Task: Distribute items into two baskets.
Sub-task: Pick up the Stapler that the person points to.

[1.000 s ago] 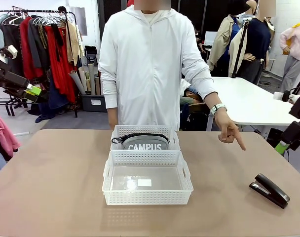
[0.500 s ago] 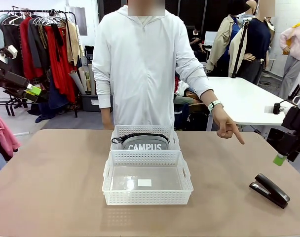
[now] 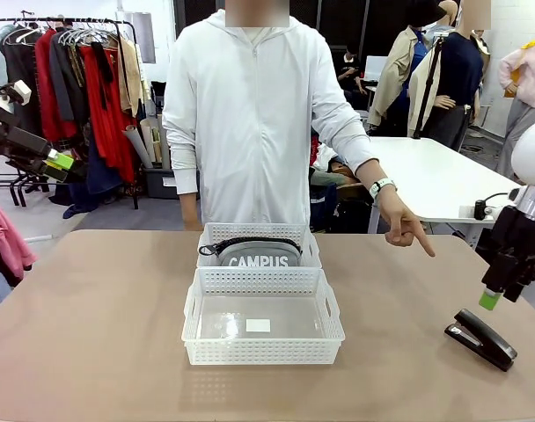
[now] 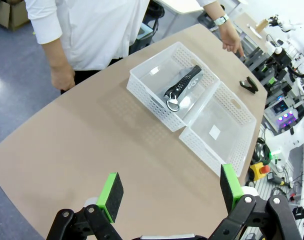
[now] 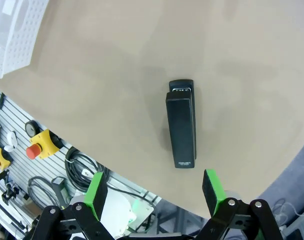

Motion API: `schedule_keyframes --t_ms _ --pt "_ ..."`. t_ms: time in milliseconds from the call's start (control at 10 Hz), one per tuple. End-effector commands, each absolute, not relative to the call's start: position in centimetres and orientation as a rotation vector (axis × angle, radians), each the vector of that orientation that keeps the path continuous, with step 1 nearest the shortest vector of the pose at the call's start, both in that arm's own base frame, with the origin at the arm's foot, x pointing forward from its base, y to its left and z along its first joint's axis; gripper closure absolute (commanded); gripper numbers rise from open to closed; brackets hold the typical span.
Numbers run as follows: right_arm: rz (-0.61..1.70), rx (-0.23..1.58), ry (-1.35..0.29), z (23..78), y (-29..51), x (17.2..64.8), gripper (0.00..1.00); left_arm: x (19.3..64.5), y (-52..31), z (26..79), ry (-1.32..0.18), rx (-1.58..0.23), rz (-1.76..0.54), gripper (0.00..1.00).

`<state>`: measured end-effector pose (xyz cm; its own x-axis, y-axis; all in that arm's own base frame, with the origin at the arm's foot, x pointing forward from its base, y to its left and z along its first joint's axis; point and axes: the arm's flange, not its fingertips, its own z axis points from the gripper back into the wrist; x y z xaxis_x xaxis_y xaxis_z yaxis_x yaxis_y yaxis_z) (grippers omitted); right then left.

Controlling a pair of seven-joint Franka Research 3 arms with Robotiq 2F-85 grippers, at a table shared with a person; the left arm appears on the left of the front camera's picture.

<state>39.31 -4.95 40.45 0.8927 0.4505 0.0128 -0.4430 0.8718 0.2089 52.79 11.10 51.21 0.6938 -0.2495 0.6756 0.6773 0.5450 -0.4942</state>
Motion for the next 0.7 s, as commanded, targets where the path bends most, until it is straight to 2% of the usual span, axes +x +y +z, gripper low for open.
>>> schedule_keyframes --t_ms 0,600 --pt "0.454 0.155 0.023 39.9 -4.5 39.9 0.00 52.7 11.2 51.3 -0.585 -0.821 -0.585 0.00" --pt "0.438 0.096 0.077 35.8 -5.1 41.1 0.00 52.7 11.2 51.3 -0.585 -0.821 -0.585 0.00"
